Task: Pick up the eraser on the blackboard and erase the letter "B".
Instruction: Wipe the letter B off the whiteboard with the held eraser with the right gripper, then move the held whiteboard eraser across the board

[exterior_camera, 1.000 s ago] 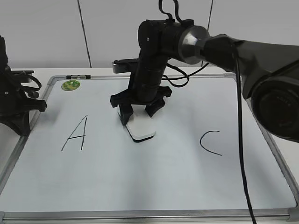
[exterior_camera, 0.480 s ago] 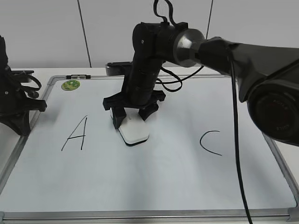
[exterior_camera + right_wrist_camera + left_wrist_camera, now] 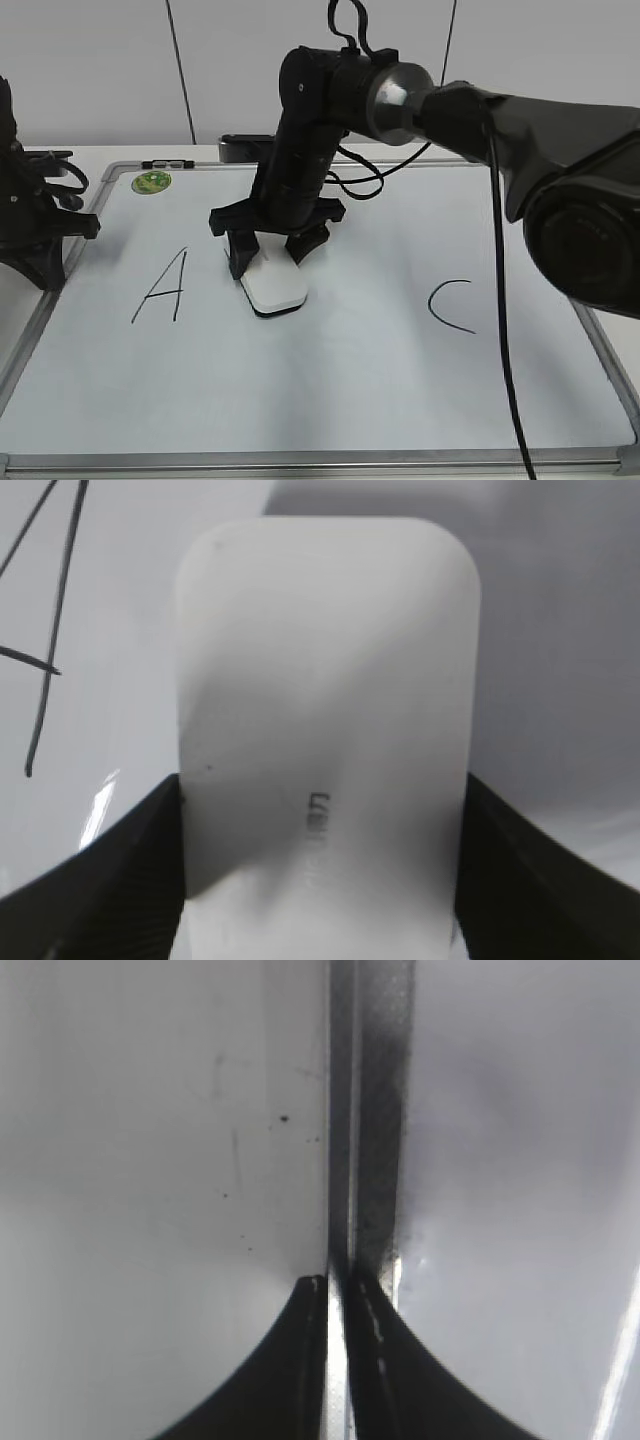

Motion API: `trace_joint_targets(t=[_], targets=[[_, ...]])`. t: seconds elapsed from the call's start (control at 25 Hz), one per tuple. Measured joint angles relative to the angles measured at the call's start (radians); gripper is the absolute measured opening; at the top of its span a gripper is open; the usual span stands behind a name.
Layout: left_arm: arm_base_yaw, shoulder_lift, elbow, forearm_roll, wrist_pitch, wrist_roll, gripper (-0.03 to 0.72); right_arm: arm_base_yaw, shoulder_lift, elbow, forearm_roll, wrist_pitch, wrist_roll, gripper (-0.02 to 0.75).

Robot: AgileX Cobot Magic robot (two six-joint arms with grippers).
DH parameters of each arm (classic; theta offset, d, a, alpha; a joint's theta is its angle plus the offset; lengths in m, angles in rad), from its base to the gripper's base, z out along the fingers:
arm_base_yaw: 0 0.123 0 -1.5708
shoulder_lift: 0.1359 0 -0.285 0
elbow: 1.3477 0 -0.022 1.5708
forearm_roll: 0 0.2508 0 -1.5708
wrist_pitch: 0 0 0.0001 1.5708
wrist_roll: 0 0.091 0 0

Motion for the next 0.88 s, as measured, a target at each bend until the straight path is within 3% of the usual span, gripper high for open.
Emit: trace_joint_targets(t=[0.36, 0.88], targets=[[0.000, 0.000, 0.000, 0.000, 0.000, 0.002, 0.025, -0.028, -0.066, -0.052, -0.031, 0.021, 0.000, 0.530], [0.000, 0.000, 0.000, 0.000, 0.000, 0.002, 0.025, -0.221, -0.168, -0.054, -0.223, 0.036, 0.035, 0.529]])
